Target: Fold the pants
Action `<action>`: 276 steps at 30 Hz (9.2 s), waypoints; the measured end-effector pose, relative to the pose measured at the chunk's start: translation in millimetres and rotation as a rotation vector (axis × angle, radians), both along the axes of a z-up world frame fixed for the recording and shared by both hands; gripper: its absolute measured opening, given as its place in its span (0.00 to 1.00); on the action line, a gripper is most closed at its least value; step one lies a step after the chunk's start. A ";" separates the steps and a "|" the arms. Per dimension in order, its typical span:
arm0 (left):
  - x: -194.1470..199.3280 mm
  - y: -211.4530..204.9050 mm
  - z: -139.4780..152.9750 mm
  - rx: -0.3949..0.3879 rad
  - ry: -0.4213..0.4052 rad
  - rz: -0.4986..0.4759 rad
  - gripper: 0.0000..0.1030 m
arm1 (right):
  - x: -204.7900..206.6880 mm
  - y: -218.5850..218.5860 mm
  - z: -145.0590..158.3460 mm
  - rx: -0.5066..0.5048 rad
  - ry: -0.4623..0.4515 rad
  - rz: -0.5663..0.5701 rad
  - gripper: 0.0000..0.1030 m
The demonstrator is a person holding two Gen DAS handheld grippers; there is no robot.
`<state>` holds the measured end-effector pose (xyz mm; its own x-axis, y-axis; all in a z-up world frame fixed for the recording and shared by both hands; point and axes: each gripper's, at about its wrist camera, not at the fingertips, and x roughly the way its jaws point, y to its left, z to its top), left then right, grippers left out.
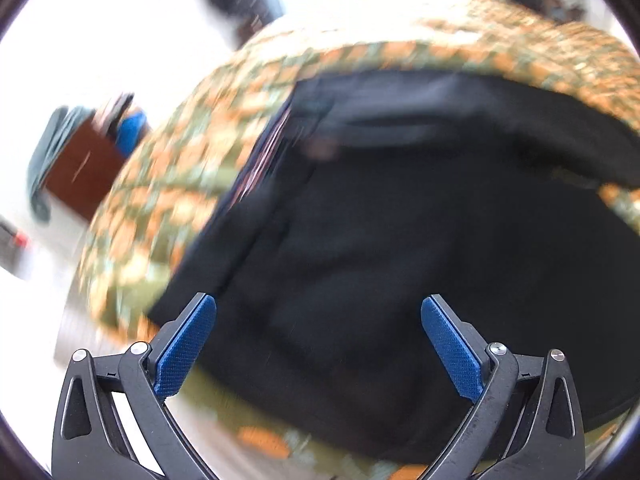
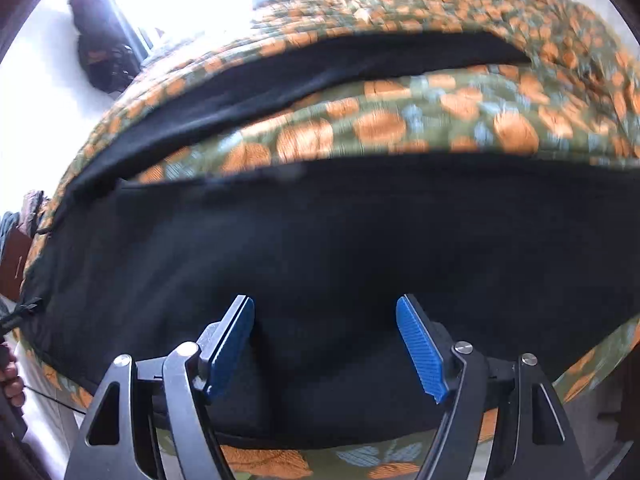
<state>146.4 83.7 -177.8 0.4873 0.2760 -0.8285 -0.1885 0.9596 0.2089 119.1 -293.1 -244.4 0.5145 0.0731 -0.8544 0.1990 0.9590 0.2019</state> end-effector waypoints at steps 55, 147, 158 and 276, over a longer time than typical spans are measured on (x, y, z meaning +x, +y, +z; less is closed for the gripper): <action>75.8 -89.7 27.4 -0.061 0.014 -0.261 1.00 | 52.5 39.2 43.5 0.028 -0.016 0.199 0.94; 280.5 -87.7 -7.4 -0.661 0.214 -0.086 0.99 | -58.5 -202.8 203.2 0.323 -0.432 -0.217 0.22; 261.0 -67.3 13.4 -0.817 0.132 -0.093 0.09 | -95.7 -224.4 190.3 0.292 -0.367 -0.192 0.14; 14.9 -4.9 -21.1 -0.097 0.170 -0.171 0.79 | -49.1 -137.0 39.2 -0.146 -0.005 0.080 0.87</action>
<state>161.3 78.8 -198.9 0.3717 0.1163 -0.9210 0.0085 0.9917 0.1287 70.1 -430.2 -205.2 0.5160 -0.0111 -0.8565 0.1204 0.9909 0.0597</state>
